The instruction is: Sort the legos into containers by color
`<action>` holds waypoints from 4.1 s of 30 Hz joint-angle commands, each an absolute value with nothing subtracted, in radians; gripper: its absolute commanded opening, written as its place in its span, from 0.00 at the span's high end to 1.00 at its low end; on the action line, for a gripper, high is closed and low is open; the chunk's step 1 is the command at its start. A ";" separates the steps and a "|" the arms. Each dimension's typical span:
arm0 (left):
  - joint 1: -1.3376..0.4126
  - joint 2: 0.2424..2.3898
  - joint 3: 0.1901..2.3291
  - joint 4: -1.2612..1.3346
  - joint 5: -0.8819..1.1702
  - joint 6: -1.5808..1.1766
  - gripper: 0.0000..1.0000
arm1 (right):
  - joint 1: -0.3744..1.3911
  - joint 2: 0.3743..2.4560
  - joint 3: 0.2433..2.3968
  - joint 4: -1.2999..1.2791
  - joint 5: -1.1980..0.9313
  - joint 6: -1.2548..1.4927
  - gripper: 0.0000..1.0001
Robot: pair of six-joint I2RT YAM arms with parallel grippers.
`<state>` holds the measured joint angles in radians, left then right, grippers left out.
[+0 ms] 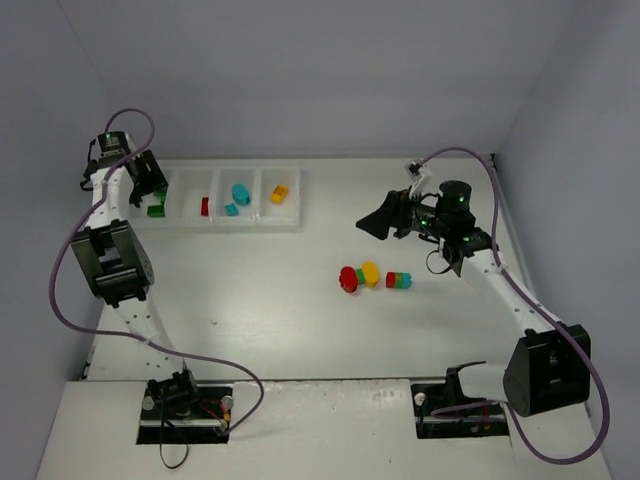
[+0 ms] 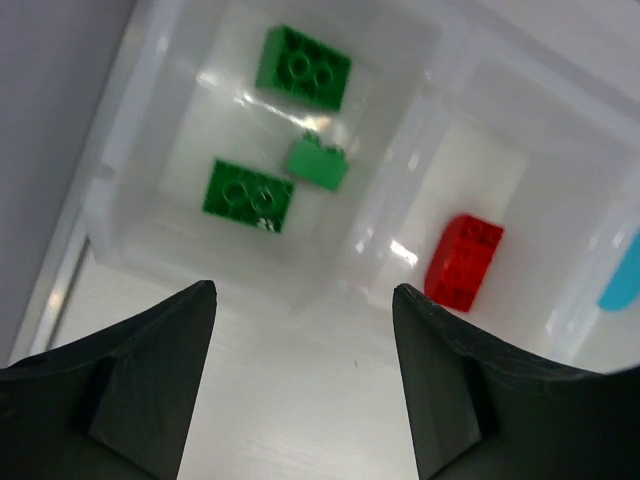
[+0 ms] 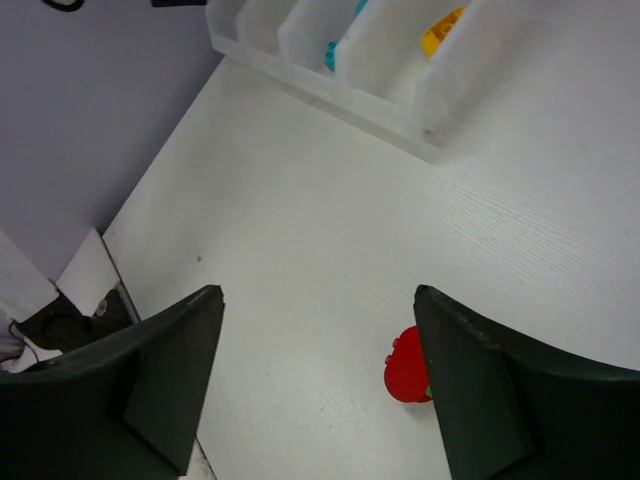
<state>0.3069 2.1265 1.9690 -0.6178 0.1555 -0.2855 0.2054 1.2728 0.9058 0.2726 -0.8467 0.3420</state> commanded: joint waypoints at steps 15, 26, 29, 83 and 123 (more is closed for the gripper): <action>-0.274 1.497 1.324 -0.426 0.351 -0.405 0.35 | 0.411 1.370 0.881 0.005 -0.250 0.317 0.35; -0.388 1.401 1.152 -0.403 0.377 -0.439 0.35 | 0.419 1.472 0.847 -0.052 -0.183 0.327 0.28; -0.423 1.397 1.137 -0.393 0.377 -0.437 0.35 | 0.426 1.489 0.842 -0.051 -0.183 0.339 0.28; -0.433 1.342 1.100 -0.451 0.371 -0.397 0.35 | 0.545 1.523 0.899 -0.113 -0.103 0.230 0.26; -0.433 1.457 1.120 -0.247 0.595 -0.541 0.30 | 0.537 1.493 0.867 0.135 -0.124 0.186 1.00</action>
